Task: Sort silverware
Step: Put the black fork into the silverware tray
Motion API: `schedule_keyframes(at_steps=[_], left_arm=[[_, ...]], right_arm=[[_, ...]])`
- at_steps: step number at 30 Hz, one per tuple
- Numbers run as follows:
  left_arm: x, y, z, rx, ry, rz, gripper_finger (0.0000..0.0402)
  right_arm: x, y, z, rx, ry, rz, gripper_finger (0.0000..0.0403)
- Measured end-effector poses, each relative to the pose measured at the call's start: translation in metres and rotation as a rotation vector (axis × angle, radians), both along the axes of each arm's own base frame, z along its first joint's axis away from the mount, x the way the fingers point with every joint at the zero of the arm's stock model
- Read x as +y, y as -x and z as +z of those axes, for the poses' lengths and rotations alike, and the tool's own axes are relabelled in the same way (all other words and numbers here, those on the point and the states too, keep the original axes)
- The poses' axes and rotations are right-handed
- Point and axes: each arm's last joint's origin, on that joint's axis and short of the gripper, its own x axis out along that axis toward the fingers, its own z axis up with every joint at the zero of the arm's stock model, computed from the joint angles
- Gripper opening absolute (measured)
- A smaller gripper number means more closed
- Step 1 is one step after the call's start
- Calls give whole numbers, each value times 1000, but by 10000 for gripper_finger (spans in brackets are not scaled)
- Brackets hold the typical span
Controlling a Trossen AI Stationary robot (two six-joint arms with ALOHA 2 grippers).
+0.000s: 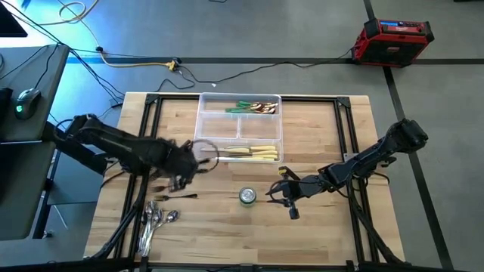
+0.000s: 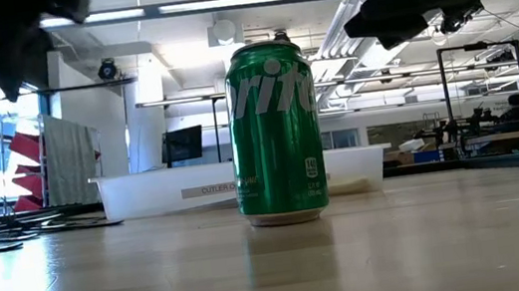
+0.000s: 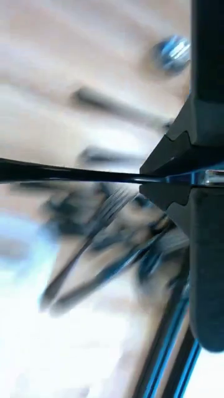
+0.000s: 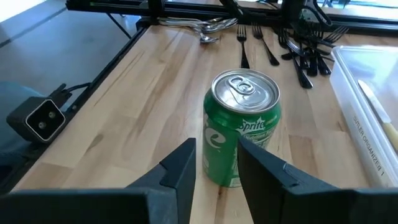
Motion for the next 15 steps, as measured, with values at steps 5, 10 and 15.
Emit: schedule_keyframes(at_steps=[5,10,15], left_arm=[[57,-24,1,-11,-98,-17,0],[129,-54,-12,31,-177,-79,0],[196,-86,-17,75,-252,-161,0]], right_arm=[[-1,0,0,-17,68,1,102],[-2,-1,0,-40,174,-7,102],[-4,-1,1,-56,266,-27,102]])
